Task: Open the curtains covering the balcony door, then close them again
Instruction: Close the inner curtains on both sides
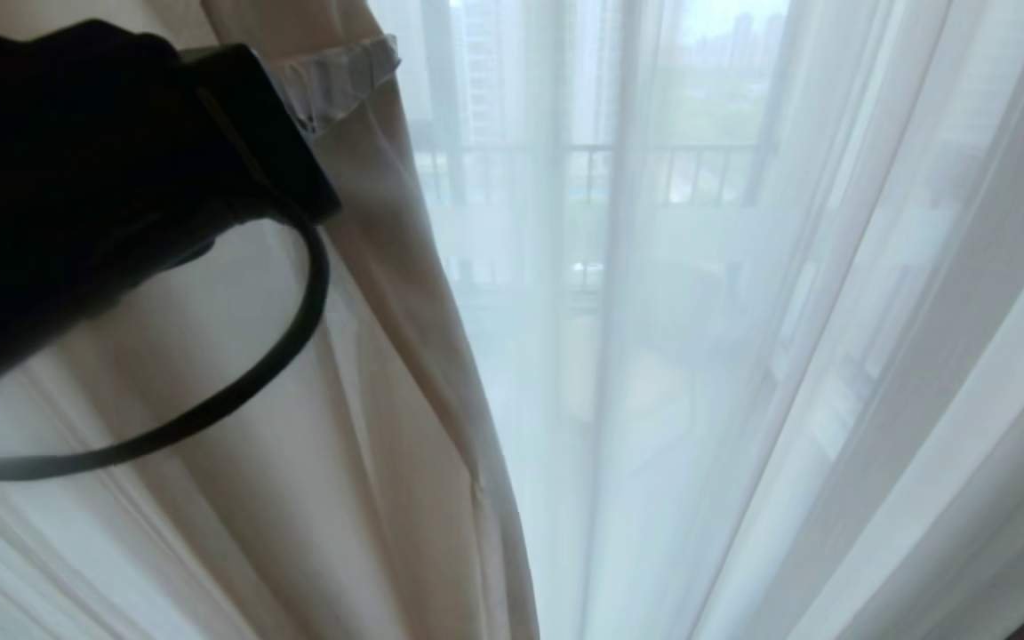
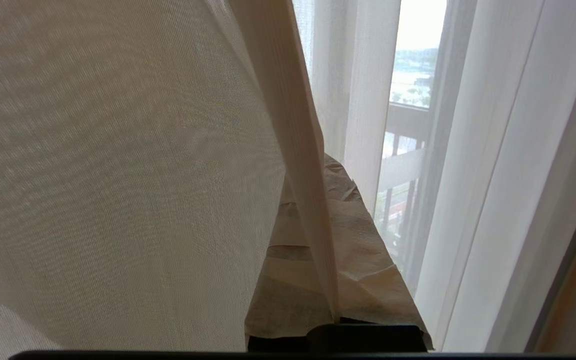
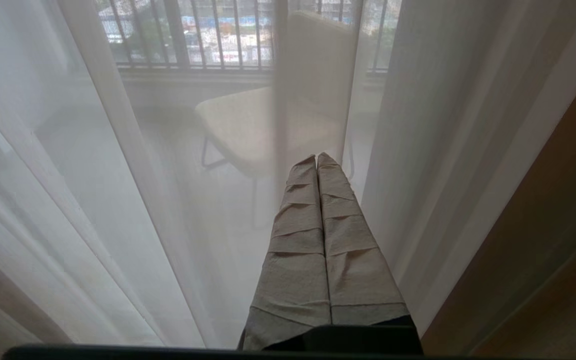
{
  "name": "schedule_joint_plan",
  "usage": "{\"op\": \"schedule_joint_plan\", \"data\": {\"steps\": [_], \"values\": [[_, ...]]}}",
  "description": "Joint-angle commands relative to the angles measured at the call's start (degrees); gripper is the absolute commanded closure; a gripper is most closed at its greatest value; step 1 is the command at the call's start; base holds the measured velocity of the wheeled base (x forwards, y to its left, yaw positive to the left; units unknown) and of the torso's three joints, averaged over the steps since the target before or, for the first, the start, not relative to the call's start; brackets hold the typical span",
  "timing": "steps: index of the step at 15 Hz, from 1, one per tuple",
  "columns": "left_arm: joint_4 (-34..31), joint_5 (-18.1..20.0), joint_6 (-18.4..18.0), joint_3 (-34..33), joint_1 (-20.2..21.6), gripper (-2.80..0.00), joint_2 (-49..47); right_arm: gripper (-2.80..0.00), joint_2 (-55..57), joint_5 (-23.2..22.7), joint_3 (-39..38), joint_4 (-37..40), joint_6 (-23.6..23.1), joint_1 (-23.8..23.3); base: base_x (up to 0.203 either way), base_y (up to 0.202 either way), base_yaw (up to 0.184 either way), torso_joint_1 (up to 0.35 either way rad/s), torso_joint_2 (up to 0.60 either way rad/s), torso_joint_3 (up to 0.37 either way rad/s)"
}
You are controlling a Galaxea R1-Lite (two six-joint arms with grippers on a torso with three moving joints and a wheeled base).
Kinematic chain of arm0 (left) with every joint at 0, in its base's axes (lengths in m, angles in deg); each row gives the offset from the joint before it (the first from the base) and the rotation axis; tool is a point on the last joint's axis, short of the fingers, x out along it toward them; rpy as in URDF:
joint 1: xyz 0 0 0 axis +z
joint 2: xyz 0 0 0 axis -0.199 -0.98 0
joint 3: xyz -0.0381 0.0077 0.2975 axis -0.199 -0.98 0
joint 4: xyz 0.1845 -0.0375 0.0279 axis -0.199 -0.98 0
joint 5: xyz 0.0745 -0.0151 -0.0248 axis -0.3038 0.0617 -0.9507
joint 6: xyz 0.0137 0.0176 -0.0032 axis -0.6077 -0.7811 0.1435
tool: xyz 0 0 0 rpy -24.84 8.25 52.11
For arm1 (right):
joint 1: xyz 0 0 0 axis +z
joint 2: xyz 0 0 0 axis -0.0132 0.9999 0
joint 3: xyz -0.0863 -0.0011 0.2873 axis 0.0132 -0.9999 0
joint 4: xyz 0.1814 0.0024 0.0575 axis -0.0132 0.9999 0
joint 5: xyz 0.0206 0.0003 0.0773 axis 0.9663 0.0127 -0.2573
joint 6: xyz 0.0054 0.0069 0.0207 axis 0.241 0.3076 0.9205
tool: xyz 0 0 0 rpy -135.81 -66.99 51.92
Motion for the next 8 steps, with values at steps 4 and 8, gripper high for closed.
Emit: {"op": "schedule_joint_plan", "data": {"steps": [4, 8], "values": [[-0.31, -6.23, -0.03, -0.08, 2.26, 0.0, 1.49, 0.0, 0.07, 0.02, 0.0, -0.01, -0.02, 0.01, 0.0, 0.0, 0.0, 0.0, 0.0, 0.0], [-0.75, -19.24, -0.14, -0.67, 3.43, 0.0, 5.37, 0.0, 0.07, 0.02, 0.0, -0.01, -0.02, 0.01, 0.0, 0.0, 0.0, 0.0, 0.0, 0.0]]}}
